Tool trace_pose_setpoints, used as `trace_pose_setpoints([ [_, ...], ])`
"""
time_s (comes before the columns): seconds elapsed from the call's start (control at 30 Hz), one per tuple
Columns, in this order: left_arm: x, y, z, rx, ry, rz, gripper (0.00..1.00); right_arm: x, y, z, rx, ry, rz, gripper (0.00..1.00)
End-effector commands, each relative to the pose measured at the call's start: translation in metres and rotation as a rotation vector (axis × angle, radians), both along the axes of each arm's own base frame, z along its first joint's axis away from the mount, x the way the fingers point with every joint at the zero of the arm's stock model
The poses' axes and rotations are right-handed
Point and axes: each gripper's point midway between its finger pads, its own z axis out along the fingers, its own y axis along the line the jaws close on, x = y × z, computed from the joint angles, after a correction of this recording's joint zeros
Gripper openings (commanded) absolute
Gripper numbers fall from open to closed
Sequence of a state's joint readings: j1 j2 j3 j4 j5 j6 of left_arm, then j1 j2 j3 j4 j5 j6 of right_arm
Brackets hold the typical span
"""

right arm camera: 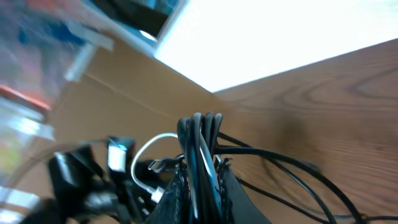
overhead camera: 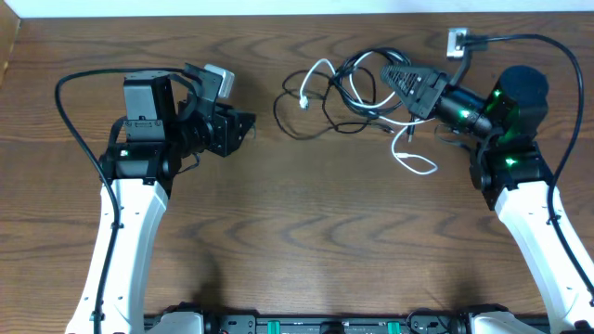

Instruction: Untangle cables

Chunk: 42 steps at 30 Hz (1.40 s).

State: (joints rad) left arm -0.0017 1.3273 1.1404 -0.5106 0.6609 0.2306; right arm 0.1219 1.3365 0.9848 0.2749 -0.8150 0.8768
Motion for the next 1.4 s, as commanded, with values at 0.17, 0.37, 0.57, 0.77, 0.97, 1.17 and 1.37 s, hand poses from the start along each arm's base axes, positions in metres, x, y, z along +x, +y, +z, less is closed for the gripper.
trace_pose_setpoints([
  [0.17, -0.013, -0.055, 0.045, -0.152, -0.163, -0.264, 0.57, -0.005, 0.008, 0.029, 0.206, 0.145, -0.015, 0.01],
  [0.37, -0.017, -0.076, 0.053, -0.154, -0.208, -0.326, 0.60, -0.009, 0.016, 0.041, 0.267, 0.156, 0.012, 0.01],
  [0.57, -0.019, -0.089, 0.062, -0.157, -0.263, -0.367, 0.63, -0.011, 0.018, 0.044, 0.290, 0.177, 0.024, 0.01],
  [0.77, -0.010, -0.097, 0.062, -0.117, -0.305, -0.347, 0.64, -0.019, 0.031, 0.049, 0.307, 0.175, 0.066, 0.01],
  [0.97, -0.006, -0.105, 0.057, -0.105, -0.308, -0.352, 0.68, -0.027, 0.038, 0.060, 0.328, 0.151, 0.117, 0.01],
  [1.17, -0.001, -0.107, 0.061, -0.106, -0.338, -0.354, 0.68, -0.032, 0.043, 0.060, 0.329, 0.160, 0.139, 0.01],
  [1.37, -0.001, -0.107, 0.061, -0.106, -0.340, -0.354, 0.08, -0.032, 0.043, 0.060, 0.331, 0.163, 0.141, 0.01],
])
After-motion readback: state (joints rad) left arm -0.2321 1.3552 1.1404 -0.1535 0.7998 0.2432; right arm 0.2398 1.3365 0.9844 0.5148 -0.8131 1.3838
